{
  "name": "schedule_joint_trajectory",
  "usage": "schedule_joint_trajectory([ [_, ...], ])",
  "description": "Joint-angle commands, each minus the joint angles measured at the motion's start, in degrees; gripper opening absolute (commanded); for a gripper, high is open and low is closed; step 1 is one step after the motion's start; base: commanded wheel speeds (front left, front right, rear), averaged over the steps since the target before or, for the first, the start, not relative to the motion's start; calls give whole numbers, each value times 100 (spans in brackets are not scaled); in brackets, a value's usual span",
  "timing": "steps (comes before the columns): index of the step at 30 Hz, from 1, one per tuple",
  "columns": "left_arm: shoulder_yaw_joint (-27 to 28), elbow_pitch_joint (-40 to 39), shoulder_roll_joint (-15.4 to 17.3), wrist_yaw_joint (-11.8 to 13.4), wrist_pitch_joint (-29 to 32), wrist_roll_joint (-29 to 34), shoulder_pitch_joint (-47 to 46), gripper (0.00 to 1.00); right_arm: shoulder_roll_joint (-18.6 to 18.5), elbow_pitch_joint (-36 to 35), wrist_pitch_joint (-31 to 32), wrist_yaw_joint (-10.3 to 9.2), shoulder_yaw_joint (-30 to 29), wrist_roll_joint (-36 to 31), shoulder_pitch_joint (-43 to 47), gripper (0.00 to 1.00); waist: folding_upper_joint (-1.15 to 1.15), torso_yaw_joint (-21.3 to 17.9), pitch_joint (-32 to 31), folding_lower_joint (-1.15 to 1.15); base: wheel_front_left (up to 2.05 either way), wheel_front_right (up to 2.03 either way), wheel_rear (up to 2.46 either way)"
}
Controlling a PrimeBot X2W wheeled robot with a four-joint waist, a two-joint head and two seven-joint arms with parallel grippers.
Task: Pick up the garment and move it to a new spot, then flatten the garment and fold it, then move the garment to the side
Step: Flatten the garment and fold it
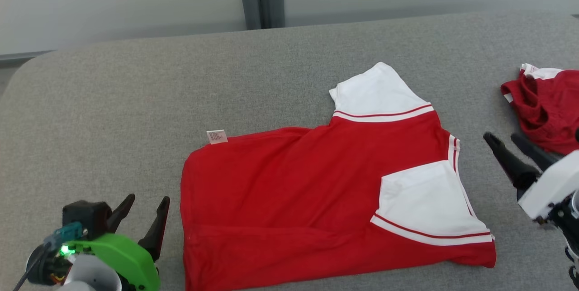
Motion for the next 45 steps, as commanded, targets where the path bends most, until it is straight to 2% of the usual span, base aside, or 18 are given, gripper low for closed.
schedule_joint_trajectory([
  [1, -32, 109, -56, -94, 92, 81, -266, 100, 41, 99, -152, 3, 81, -66, -285, 100, 0, 21, 277, 0, 0, 0, 0],
  [10, -299, 774, -624, -620, 691, 385, -1655, 100, -105, 1026, -1030, 3, 717, -493, -2183, 100, 0, 249, 1117, 0, 0, 0, 0],
  [16, -397, 932, -892, -879, 954, 457, -2220, 100, -333, 1897, -951, 3, 1391, -578, -3340, 100, 0, 492, 1626, 0, 0, 0, 0],
  [22, -329, 877, -1156, -820, 1055, 368, -2544, 100, -548, 2733, -860, 3, 2170, -569, -4257, 100, 0, 766, 2000, 0, 0, 0, 0],
  [28, -410, 772, -1235, -809, 1121, 485, -2725, 100, -665, 3556, -751, 3, 2697, -475, -4849, 100, 0, 973, 2219, 0, 0, 0, 0],
  [38, -471, 578, -1238, -797, 1255, 464, -2777, 100, -669, 4575, -634, 2, 3291, -188, -5360, 100, 0, 1045, 2380, 0, 0, 0, 0],
  [42, -491, 573, -1228, -817, 1279, 440, -2761, 100, -645, 4755, -502, -1, 3496, 1, -5417, 100, 0, 1017, 2373, 0, 0, 0, 0],
  [43, -500, 589, -1223, -833, 1291, 430, -2759, 100, -648, 4769, -476, -1, 3540, 57, -5423, 93, 0, 1006, 2366, 0, 0, 0, 0],
  [44, -507, 608, -1220, -847, 1308, 422, -2760, 100, -663, 4777, -459, -1, 3597, 105, -5434, 68, 0, 992, 2355, 0, 0, 0, 0],
  [45, -509, 617, -1223, -862, 1301, 415, -2763, 100, -671, 4778, -454, -1, 3647, 145, -5441, 62, 0, 976, 2345, 0, 0, 0, 0],
])
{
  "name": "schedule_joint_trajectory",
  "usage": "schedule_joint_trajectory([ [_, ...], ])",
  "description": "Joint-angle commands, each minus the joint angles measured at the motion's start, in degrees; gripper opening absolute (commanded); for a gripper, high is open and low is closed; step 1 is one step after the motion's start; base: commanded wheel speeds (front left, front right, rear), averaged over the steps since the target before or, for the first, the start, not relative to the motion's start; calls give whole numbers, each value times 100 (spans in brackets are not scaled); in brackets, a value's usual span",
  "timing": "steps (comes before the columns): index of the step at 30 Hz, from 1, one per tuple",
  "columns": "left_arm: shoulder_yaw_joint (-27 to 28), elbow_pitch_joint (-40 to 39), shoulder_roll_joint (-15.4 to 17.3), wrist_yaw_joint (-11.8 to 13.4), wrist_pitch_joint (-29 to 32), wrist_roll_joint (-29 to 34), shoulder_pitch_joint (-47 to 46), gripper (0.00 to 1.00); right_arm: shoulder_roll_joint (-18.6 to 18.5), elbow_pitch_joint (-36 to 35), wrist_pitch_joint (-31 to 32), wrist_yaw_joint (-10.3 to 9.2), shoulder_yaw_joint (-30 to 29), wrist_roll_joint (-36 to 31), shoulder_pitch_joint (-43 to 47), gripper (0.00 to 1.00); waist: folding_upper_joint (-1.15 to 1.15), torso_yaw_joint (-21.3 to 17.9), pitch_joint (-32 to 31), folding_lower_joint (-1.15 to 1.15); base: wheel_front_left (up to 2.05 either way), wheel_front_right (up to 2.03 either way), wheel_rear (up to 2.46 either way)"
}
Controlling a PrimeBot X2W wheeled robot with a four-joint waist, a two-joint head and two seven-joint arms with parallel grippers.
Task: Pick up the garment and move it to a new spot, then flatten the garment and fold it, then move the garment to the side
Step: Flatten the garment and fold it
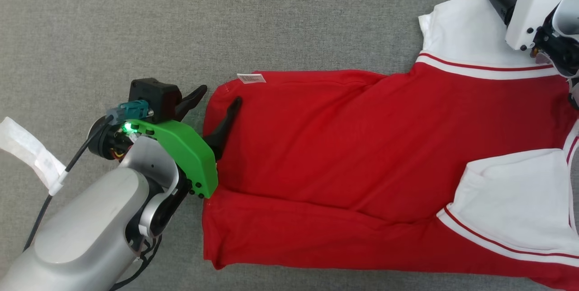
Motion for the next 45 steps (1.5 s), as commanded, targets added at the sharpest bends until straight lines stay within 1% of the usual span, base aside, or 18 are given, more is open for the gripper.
schedule_joint_trajectory([
  [1, 4, 19, 18, -43, -21, -28, -82, 100, 7, 131, 105, -5, 153, 83, 154, 58, 0, -37, -24, -1, 0, 0, 0],
  [2, 12, 32, 17, -41, -33, -30, -89, 100, 9, 127, 105, -5, 193, 121, 147, 56, 0, -54, -33, -1, 0, 0, 0],
  [3, 18, 45, 16, -48, -38, -36, -87, 100, 17, 115, 118, -5, 257, 160, 147, 49, 0, -78, -48, -1, 0, 0, 0],
  [5, 21, 94, 8, -77, -19, -64, -102, 100, 20, 83, 133, -3, 357, 252, 142, 47, 0, -115, -59, -1, 0, 0, 0],
  [8, 19, 308, 3, -108, 23, -59, -177, 100, 10, 40, 141, -2, 504, 402, 137, 35, 0, -162, -57, -1, 0, 0, 0],
  [9, 20, 377, -24, -131, 53, -96, -186, 100, 5, 36, 145, -2, 545, 439, 134, 35, 0, -173, -55, -1, 0, 0, 0],
  [10, 1, 455, -57, -167, 82, -143, -197, 100, 1, 35, 156, -2, 592, 479, 128, 18, 0, -185, -50, -1, 0, 0, 0],
  [11, -23, 523, -63, -193, 130, -140, -221, 100, -1, 33, 154, -2, 625, 510, 122, 12, 0, -196, -46, -1, 0, 0, 0],
  [12, -52, 595, -75, -240, 162, -136, -250, 100, -3, 30, 144, -3, 666, 550, 107, 0, 0, -208, -41, -1, 0, 0, 0],
  [13, -66, 623, -109, -267, 186, -162, -250, 89, -13, 31, 138, -4, 693, 582, 95, 0, 0, -216, -40, -1, 0, 0, 0],
  [14, -89, 650, -138, -306, 197, -188, -249, 75, -30, 29, 128, -4, 736, 626, 92, 0, 0, -223, -43, -1, 0, 0, 0],
  [15, -111, 666, -146, -341, 214, -193, -255, 64, -38, 29, 115, -4, 769, 661, 98, 0, 0, -228, -51, -1, 0, 0, 0],
  [16, -124, 687, -146, -355, 218, -198, -256, 40, -48, 30, 94, -4, 804, 705, 101, 0, 0, -233, -66, -1, 0, 0, 0],
  [18, -126, 733, -160, -394, 186, -225, -242, 0, -48, 6, 42, -4, 861, 805, 130, 0, 0, -241, -111, -1, 0, 0, 0],
  [29, 29, 817, 5, -537, 31, -382, -92, 0, -43, -26, -538, -2, 1074, 1235, 52, 0, 0, -339, -496, -1, 0, 0, 0],
  [34, 67, 837, 91, -581, 118, -532, -48, 0, -18, 48, -911, -2, 1171, 1374, 42, 0, 0, -422, -698, -1, 0, 0, 0],
  [41, -29, 1044, 196, -810, 536, -650, -253, 0, 25, 234, -1354, -2, 1301, 1535, -8, 0, 0, -485, -946, -1, 0, 0, 0],
  [45, -4, 1351, 189, -994, 865, -923, -370, 0, 101, 295, -1460, -2, 1430, 1662, -41, 0, 0, -534, -1053, -1, 0, 0, 0],
])
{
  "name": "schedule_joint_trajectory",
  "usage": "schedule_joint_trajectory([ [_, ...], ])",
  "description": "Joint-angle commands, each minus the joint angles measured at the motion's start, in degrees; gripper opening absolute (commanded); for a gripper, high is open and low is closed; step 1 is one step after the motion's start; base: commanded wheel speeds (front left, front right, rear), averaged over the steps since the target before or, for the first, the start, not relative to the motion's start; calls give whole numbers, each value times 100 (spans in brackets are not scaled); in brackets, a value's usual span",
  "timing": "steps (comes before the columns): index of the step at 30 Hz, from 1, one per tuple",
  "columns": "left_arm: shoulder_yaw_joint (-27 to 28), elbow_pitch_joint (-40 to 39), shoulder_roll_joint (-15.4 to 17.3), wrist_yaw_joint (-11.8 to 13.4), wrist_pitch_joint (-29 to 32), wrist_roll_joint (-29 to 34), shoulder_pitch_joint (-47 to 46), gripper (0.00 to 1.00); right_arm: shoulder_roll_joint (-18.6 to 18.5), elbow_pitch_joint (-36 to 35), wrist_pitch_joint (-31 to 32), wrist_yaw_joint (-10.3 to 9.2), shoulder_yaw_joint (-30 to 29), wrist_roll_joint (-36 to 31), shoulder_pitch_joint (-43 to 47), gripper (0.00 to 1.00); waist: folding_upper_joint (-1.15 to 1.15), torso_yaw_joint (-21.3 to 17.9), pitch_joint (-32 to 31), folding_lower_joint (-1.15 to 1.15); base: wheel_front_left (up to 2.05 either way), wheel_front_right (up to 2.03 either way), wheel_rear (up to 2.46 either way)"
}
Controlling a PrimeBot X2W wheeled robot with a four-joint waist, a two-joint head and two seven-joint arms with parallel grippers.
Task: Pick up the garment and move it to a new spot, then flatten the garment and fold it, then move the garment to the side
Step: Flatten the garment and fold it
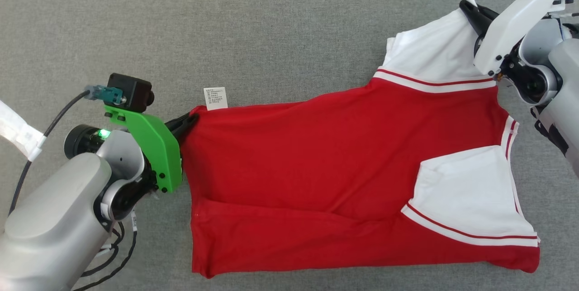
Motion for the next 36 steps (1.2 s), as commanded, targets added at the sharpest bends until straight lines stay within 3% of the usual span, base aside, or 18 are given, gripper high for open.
schedule_joint_trajectory([
  [1, 28, 105, 32, -57, 78, -97, -121, 0, 27, 5, -21, 1, 47, 80, -32, 0, 0, -49, -76, 0, 0, 0, 0],
  [7, -25, 436, -74, -401, 711, -545, -237, 0, -35, -40, 58, 1, 289, 337, 66, 0, 0, -102, -314, 0, 0, 0, 0],
  [12, 32, 777, -98, -545, 1037, -881, -286, 0, -92, 16, 60, 1, 502, 483, 151, 0, 0, -175, -560, 0, 0, 0, 0],
  [21, 6, 1224, -22, -715, 902, -845, -257, 0, -169, 140, 92, 0, 822, 675, 232, 0, 0, -350, -833, 0, 0, 0, 0],
  [28, -106, 1424, -33, -787, 984, -868, -165, 0, -432, -501, 487, 1, 1088, 1128, 468, 0, 0, -420, -988, 0, 0, 0, 0],
  [36, -229, 1513, -12, -834, 1093, -923, -63, 0, -1009, -1477, 802, 1, 1360, 1432, 681, 0, 0, -515, -1089, 0, 0, 0, 0],
])
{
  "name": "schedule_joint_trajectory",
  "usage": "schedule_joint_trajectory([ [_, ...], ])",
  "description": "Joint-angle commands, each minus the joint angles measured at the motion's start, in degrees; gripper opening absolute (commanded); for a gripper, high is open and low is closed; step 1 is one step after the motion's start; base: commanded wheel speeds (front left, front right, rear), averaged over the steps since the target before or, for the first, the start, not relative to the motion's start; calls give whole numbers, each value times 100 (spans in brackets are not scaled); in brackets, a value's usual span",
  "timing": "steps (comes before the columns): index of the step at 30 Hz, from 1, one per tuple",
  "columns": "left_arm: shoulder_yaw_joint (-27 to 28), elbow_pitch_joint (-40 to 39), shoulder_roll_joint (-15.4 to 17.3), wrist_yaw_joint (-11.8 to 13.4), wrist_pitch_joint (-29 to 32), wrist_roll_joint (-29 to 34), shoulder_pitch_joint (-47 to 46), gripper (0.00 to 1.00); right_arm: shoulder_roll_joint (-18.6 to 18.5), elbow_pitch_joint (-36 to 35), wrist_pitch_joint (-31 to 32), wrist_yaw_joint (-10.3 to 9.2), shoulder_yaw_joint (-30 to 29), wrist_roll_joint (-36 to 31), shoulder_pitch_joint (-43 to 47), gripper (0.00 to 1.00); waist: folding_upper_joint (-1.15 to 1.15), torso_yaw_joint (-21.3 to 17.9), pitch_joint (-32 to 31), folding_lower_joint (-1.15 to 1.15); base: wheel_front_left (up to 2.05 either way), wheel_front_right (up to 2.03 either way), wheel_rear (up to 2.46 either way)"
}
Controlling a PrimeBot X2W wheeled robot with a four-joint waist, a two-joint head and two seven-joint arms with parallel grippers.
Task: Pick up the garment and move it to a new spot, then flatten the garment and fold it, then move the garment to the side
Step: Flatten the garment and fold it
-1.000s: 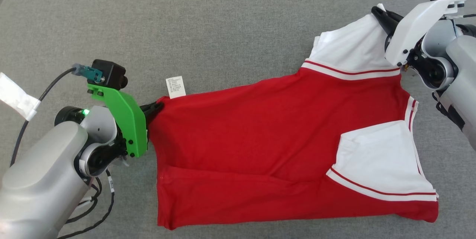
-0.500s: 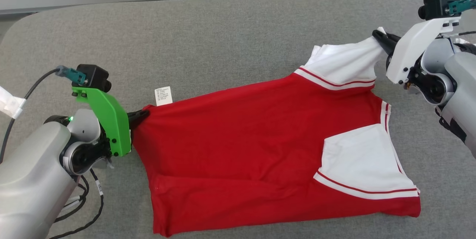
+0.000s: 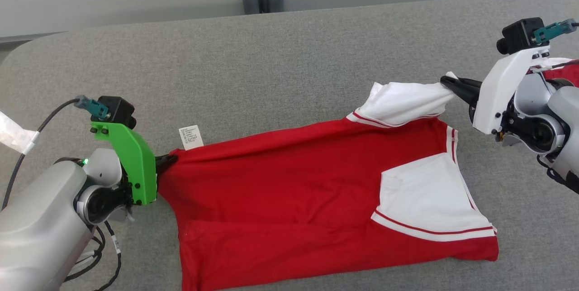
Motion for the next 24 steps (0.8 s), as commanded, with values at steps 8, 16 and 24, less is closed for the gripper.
schedule_joint_trajectory([
  [8, -194, -110, 154, -43, 499, -107, 11, 0, -508, -837, 446, 1, 161, 474, 391, 0, 0, -74, -89, 0, 0, 0, 0],
  [16, -308, -376, 350, -7, 1102, -361, 137, 0, -969, -1117, 939, 1, 302, 748, 721, 0, 0, -103, -187, 0, 0, 0, 0],
  [24, -352, -811, 500, 191, 1544, -660, 348, 0, -1098, -1162, 1207, 1, 362, 1049, 1057, 0, 0, -123, -227, 0, 0, 0, 0],
])
